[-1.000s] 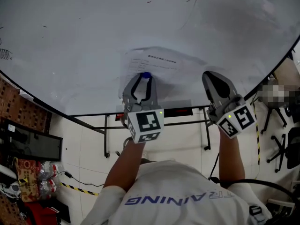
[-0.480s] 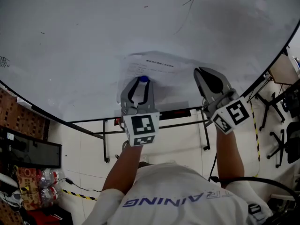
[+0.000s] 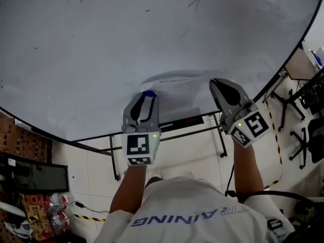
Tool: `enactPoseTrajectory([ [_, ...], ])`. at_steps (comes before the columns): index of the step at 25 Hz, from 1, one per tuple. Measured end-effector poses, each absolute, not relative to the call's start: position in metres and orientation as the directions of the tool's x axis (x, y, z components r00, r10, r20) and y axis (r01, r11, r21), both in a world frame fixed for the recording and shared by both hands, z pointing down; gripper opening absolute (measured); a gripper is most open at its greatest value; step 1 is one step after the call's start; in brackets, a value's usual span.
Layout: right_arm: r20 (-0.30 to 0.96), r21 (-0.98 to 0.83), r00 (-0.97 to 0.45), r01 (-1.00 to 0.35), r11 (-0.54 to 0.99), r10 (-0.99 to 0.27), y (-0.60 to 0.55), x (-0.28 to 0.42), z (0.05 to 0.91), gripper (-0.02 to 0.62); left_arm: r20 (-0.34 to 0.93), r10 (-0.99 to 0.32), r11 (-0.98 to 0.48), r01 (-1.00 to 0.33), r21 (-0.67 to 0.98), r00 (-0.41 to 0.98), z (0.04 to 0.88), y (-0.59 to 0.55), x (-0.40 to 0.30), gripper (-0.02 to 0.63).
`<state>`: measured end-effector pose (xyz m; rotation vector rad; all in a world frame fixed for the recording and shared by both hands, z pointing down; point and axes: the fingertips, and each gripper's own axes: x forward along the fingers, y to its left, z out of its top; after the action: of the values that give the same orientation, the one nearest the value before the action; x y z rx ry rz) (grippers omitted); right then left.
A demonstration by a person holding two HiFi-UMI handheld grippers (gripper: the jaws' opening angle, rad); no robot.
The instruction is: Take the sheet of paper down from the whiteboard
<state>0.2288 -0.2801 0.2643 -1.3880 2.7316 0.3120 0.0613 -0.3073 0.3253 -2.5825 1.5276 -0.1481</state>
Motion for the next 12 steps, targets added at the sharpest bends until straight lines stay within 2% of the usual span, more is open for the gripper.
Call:
enactPoseTrajectory([
  [12,-0.079,0.108,-0.400,-0.914,0.391,-0.913,-0.249,0.291,0.297,0.008,0.032,-0.859,-0.511,-0.859,-0.019,0.511,0.341,-0.296,0.010,0.129],
])
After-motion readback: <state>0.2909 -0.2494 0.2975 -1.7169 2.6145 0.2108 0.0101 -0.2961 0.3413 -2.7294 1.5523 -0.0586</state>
